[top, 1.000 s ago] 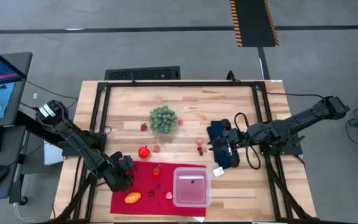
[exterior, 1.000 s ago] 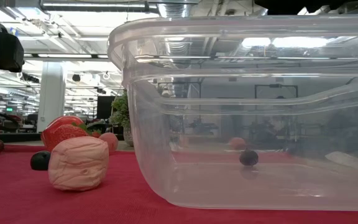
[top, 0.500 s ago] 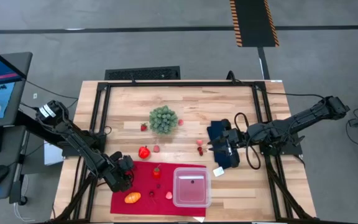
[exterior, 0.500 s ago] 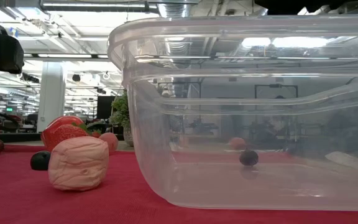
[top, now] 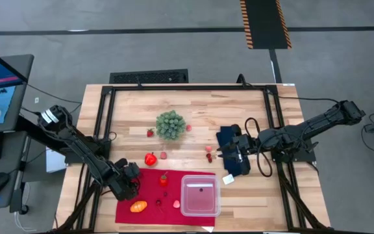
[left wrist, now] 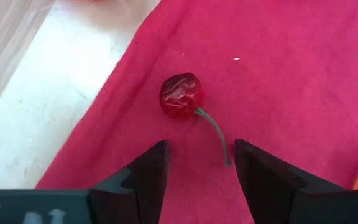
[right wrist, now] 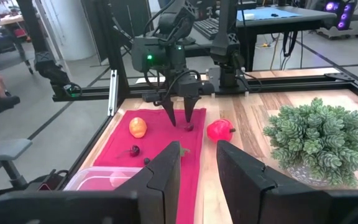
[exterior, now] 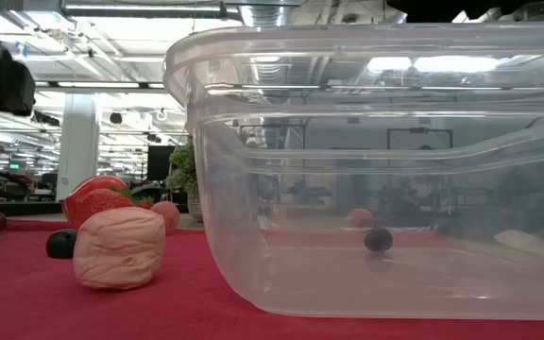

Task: Pick and placing Produce into tupperware
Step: Put the cherry into the transparent bin

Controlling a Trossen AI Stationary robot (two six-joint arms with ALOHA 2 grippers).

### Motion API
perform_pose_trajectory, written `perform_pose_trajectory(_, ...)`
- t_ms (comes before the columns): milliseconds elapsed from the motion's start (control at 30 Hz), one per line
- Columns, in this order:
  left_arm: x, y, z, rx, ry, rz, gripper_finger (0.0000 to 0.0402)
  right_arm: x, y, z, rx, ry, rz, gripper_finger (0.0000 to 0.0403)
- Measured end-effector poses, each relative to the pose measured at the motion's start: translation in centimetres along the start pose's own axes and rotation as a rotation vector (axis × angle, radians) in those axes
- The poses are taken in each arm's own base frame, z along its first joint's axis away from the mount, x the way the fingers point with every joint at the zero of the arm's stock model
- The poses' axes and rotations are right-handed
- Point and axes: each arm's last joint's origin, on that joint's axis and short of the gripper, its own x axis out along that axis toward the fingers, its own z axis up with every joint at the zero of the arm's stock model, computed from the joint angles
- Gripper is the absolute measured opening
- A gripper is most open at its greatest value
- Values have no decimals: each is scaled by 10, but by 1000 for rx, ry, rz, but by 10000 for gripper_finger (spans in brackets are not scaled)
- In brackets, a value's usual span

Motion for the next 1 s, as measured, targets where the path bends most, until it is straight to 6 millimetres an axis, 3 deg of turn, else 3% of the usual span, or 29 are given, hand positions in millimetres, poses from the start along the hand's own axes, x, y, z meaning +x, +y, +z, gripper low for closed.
perform_pose_trajectory(200,9,-4,-1,-1,-8,11,178,0,0,0,0,0,0,128)
perform_pose_trajectory(633,3,-4,0,-8,18,-27,170,0,0,0,8,-1,0,129)
perform_pose_trajectory(767,3,-3,-1,-4,31,-25,126,0,0,0,8,0,0,129)
perform_pose_trajectory(1000,3,-3,-1,69,33,-31,11,1,0,-1,8,5,-1,129)
